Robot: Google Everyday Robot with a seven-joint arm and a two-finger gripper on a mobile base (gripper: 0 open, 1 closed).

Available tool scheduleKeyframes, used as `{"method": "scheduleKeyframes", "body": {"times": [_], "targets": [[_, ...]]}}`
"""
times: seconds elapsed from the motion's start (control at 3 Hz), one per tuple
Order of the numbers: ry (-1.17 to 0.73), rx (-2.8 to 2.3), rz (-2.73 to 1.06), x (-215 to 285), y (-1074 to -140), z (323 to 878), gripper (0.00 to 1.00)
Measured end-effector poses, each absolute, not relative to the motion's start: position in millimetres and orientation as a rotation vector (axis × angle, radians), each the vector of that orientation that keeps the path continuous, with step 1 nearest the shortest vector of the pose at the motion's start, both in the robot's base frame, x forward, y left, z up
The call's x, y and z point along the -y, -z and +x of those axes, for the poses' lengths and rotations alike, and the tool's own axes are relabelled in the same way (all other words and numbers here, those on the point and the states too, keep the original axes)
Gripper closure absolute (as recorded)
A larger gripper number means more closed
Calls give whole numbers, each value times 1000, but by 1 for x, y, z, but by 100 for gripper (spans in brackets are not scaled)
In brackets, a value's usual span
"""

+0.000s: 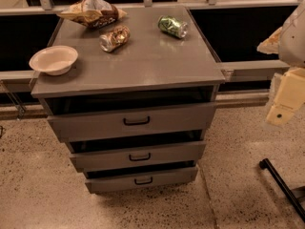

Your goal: Open middle drawer

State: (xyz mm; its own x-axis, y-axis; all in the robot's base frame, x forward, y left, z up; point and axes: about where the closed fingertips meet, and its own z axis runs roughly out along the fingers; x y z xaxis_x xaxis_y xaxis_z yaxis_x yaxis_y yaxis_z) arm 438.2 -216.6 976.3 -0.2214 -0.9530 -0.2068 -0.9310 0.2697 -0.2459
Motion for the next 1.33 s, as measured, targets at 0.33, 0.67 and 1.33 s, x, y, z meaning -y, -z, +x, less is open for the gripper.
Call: {"method": "scheduleKeyframes", "body": {"times": [0.33, 0.67, 1.33], "targets": [[99, -2232, -1725, 217, -976, 438, 0], [51, -2201, -1757, 216, -944, 443, 0], [-174, -2158, -1906, 206, -789, 411, 0]]}}
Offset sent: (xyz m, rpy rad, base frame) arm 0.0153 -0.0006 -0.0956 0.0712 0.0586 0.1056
